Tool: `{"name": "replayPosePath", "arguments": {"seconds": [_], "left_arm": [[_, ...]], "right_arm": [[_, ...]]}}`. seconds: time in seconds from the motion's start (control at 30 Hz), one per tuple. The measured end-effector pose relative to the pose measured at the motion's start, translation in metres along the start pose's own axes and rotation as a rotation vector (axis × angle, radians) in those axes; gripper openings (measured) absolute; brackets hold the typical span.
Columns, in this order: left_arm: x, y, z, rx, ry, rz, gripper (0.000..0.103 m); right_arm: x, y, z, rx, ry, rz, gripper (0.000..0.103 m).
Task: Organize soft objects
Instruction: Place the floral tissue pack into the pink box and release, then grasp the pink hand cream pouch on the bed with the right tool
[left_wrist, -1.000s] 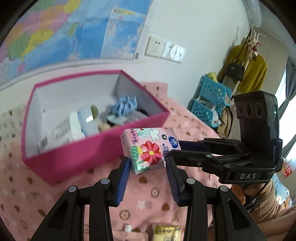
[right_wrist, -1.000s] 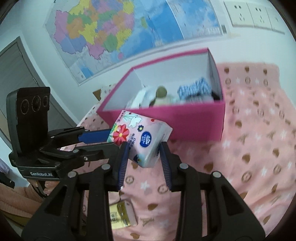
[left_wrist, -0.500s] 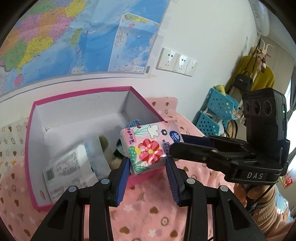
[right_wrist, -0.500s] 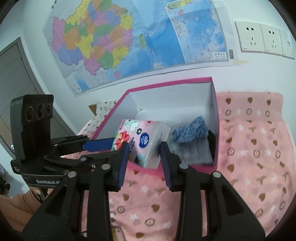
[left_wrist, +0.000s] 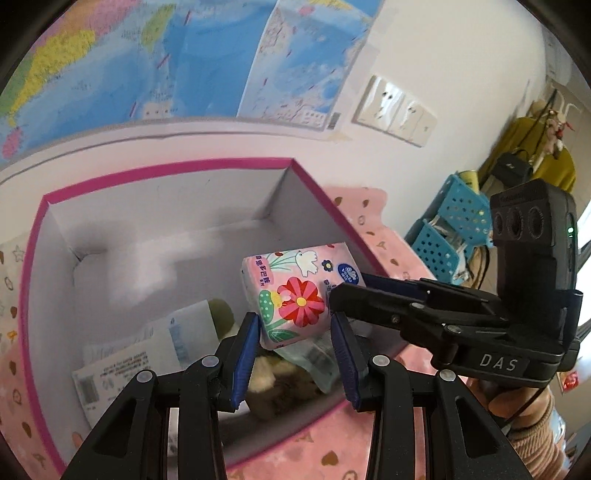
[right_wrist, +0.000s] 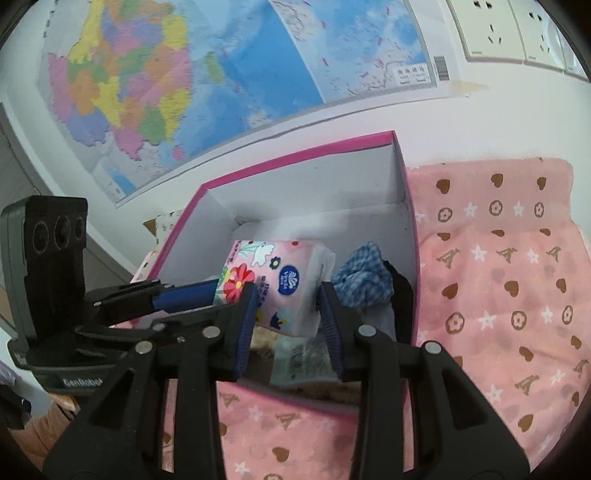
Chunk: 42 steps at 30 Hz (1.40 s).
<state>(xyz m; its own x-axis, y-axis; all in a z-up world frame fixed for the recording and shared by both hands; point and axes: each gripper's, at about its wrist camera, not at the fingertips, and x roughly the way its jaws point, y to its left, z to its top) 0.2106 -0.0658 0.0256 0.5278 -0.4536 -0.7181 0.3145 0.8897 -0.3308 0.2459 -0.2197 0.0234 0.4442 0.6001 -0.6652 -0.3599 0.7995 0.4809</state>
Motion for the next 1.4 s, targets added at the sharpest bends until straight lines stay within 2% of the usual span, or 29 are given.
{"name": "replayPosePath", "arguments": {"seconds": [0.3,0.5,0.6,0.73,0.83,0.93,1.13,1.4], "left_arm": [[0.011,0.019,0.003,-0.063,0.014,0.048,0.046],[0.002,0.02,-0.008,-0.041,-0.004,0.068,0.046],[-0.012,0.017,-0.015,-0.019,-0.024,0.077,0.046],[-0.043,0.012,-0.032,0.015,-0.065,0.033,0.048],[-0.074,0.009,-0.054,0.036,-0.104,0.01,0.053],[-0.098,0.011,-0.08,0.032,-0.12,-0.016,0.054],[-0.111,0.013,-0.145,0.004,-0.052,-0.026,0.055],[-0.106,0.019,-0.21,-0.087,0.068,-0.034,0.055]], "right_arm": [[0.01,-0.003,0.006,0.02,-0.009,-0.022,0.038],[0.003,-0.002,-0.005,0.004,-0.008,-0.021,0.038],[-0.012,0.003,-0.016,-0.004,-0.023,0.01,0.038],[-0.038,0.015,-0.032,-0.028,-0.047,0.09,0.038],[-0.061,0.028,-0.046,-0.056,-0.065,0.154,0.041],[-0.077,0.039,-0.065,-0.077,-0.06,0.22,0.043],[-0.068,0.065,-0.111,-0.125,0.061,0.288,0.043],[-0.008,0.095,-0.17,-0.198,0.309,0.292,0.043]]}}
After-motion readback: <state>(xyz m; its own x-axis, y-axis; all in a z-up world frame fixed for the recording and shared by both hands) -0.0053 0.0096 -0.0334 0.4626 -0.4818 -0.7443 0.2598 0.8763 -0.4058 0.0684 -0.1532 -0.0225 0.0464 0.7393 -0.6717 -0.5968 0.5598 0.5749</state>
